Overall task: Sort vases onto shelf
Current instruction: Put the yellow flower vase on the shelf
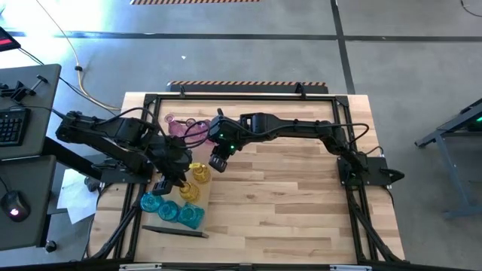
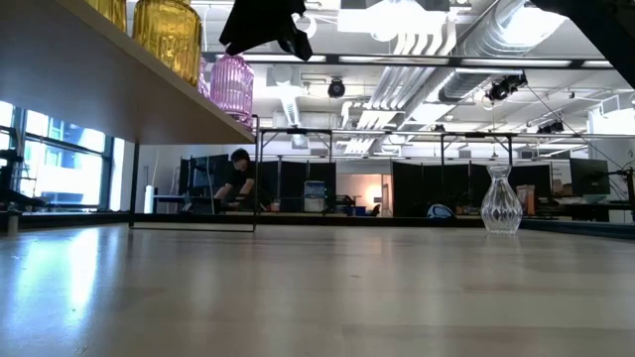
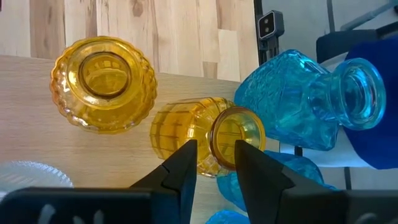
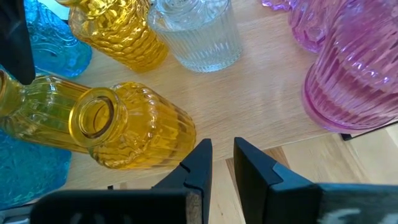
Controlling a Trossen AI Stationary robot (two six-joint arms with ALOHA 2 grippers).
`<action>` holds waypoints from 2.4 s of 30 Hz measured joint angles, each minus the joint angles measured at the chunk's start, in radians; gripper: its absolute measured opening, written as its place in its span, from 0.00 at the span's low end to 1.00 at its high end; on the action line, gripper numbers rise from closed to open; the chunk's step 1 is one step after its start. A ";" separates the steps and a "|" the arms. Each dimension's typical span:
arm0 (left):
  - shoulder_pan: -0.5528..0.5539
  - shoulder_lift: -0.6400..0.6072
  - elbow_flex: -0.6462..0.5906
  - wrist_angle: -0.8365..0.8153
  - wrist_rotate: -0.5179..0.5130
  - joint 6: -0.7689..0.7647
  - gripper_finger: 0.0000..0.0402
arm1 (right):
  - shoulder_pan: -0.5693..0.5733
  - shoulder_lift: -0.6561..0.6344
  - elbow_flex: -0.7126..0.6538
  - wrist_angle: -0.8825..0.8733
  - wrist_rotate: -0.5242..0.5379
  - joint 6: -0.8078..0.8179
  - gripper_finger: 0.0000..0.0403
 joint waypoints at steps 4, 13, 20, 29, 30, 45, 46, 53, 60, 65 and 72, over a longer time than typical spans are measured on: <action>0.000 0.000 0.000 0.000 0.000 -0.002 0.19 | 0.000 0.000 0.000 0.000 0.000 0.000 0.12; 0.005 -0.001 0.000 0.002 0.003 -0.003 0.01 | 0.000 0.000 0.000 0.000 0.000 0.000 0.12; 0.008 -0.001 0.000 -0.004 0.002 -0.003 0.01 | 0.000 0.000 0.000 0.000 0.000 -0.003 0.12; 0.009 -0.002 0.002 -0.013 -0.005 -0.002 0.01 | 0.000 0.000 0.000 0.000 0.000 -0.011 0.12; 0.009 -0.003 0.002 -0.014 -0.009 -0.002 0.01 | 0.000 0.000 0.000 0.000 0.000 -0.011 0.12; 0.009 -0.033 0.000 -0.045 -0.068 -0.020 0.01 | 0.000 0.000 0.000 0.000 0.000 -0.011 0.12; 0.009 -0.033 0.000 -0.045 -0.076 -0.020 0.01 | 0.000 0.000 0.000 -0.001 0.000 -0.011 0.12; 0.010 -0.034 0.003 -0.059 -0.110 -0.010 0.01 | 0.001 0.000 0.000 0.000 -0.008 -0.004 0.12; 0.014 -0.035 0.003 -0.071 -0.152 0.000 0.01 | 0.002 0.000 0.000 0.000 -0.008 0.000 0.12; 0.039 -0.035 0.003 -0.088 -0.165 0.015 0.01 | 0.002 0.000 0.000 0.000 -0.009 0.000 0.12; 0.058 -0.041 0.021 -0.121 -0.167 0.017 0.01 | 0.002 0.000 0.000 -0.001 -0.010 0.008 0.12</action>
